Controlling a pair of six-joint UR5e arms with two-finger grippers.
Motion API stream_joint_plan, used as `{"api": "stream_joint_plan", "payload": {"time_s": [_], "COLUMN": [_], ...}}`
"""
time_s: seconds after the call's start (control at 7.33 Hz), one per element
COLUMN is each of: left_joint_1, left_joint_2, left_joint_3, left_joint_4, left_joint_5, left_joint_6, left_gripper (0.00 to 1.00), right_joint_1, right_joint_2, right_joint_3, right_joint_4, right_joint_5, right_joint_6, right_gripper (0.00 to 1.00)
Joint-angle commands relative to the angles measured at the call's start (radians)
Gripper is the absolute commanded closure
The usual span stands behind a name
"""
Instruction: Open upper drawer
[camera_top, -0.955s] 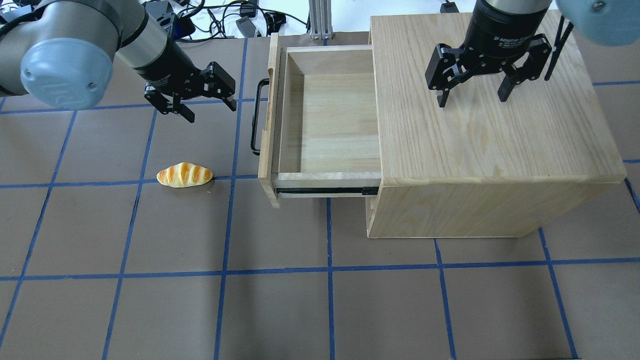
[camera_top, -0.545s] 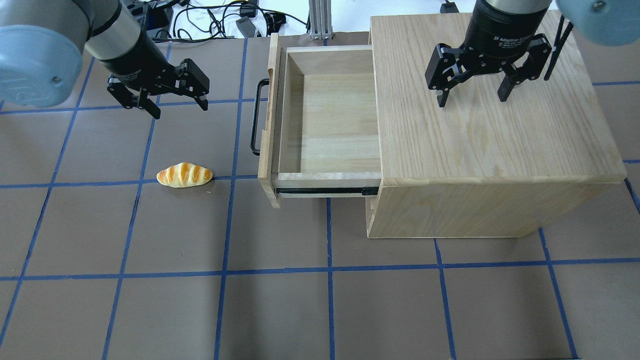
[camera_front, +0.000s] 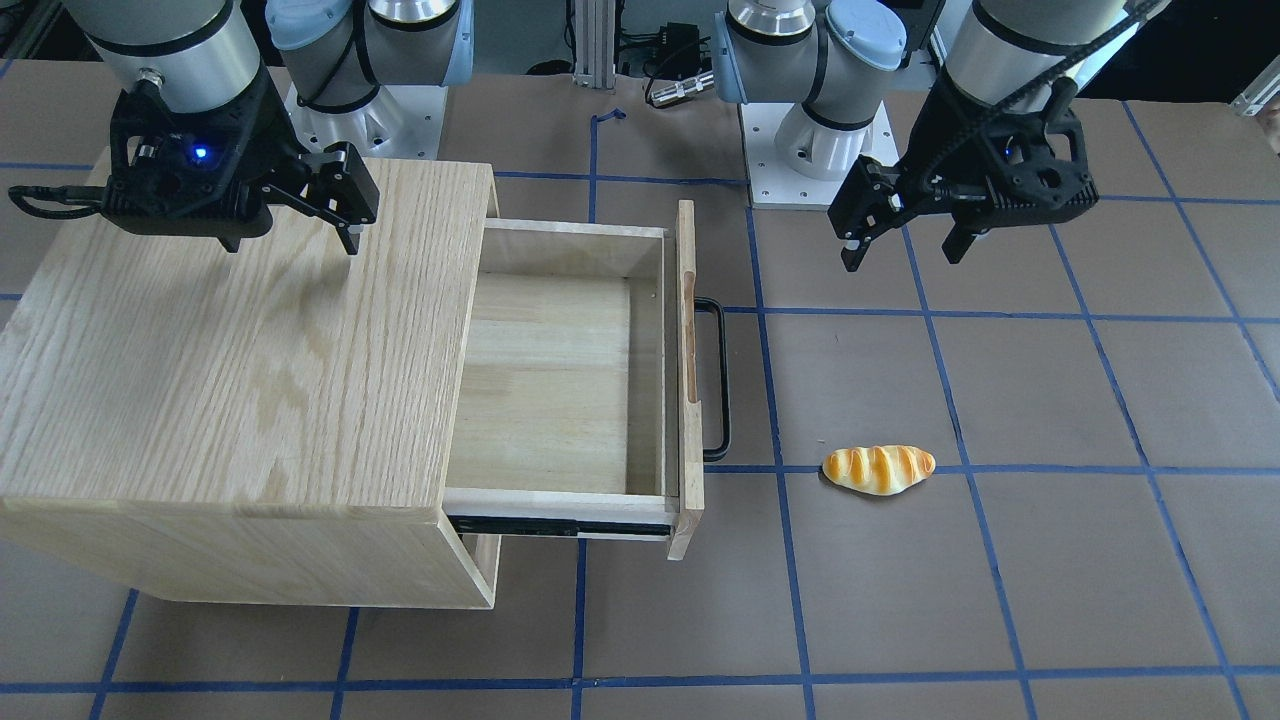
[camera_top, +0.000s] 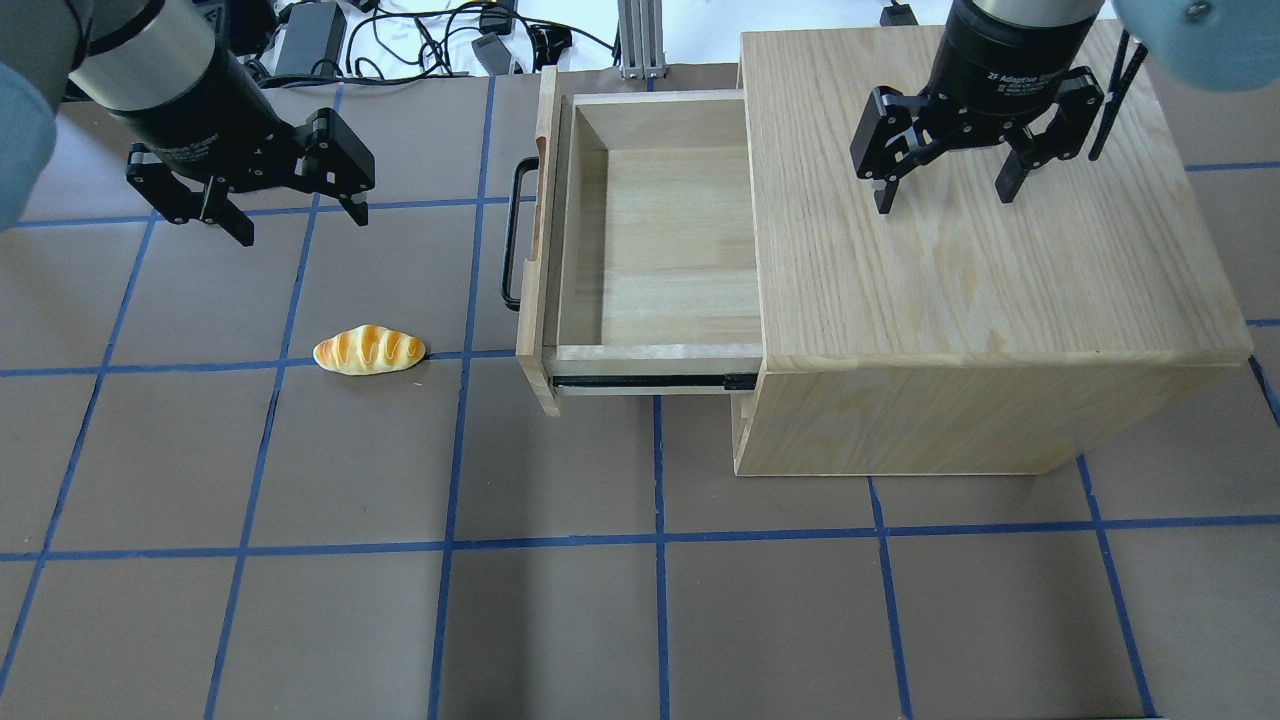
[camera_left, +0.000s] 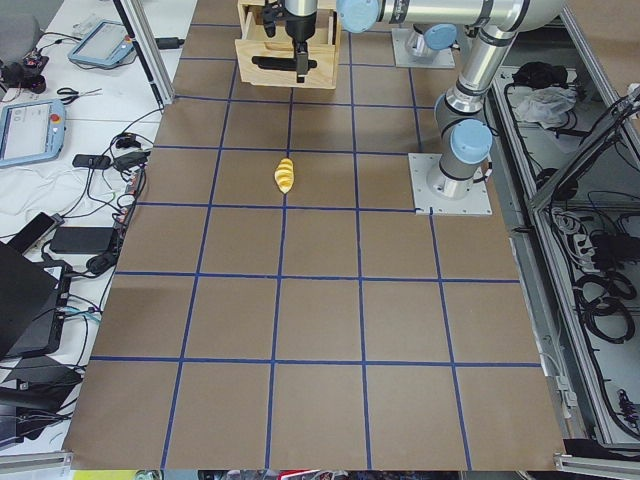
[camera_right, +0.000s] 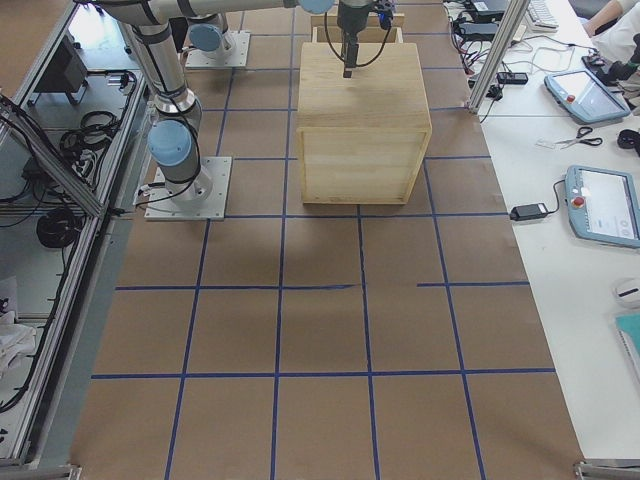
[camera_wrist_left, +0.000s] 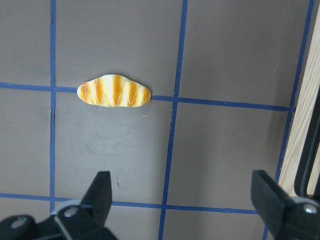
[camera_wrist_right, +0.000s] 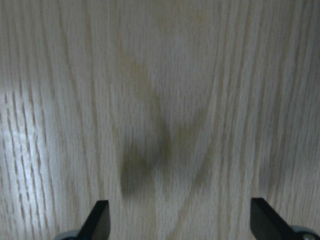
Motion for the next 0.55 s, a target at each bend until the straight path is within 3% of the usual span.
{"api": "stream_joint_plan", "payload": {"time_s": [0.0,0.41], "left_joint_1": [-0.008,-0.008], "left_joint_2": [0.023,0.009], "left_joint_3": [0.011,0.016], "left_joint_4": [-0.025,-0.035], "left_joint_5": [0.007,0.004], "left_joint_6": [-0.009,-0.008], "left_gripper": [0.0,0.0], "right_joint_1": [0.0,0.0], "right_joint_2": [0.0,0.0], "right_joint_3": [0.0,0.0], "right_joint_4": [0.0,0.0], "right_joint_5": [0.0,0.0], "right_joint_6": [0.0,0.0], "right_gripper": [0.0,0.0]}}
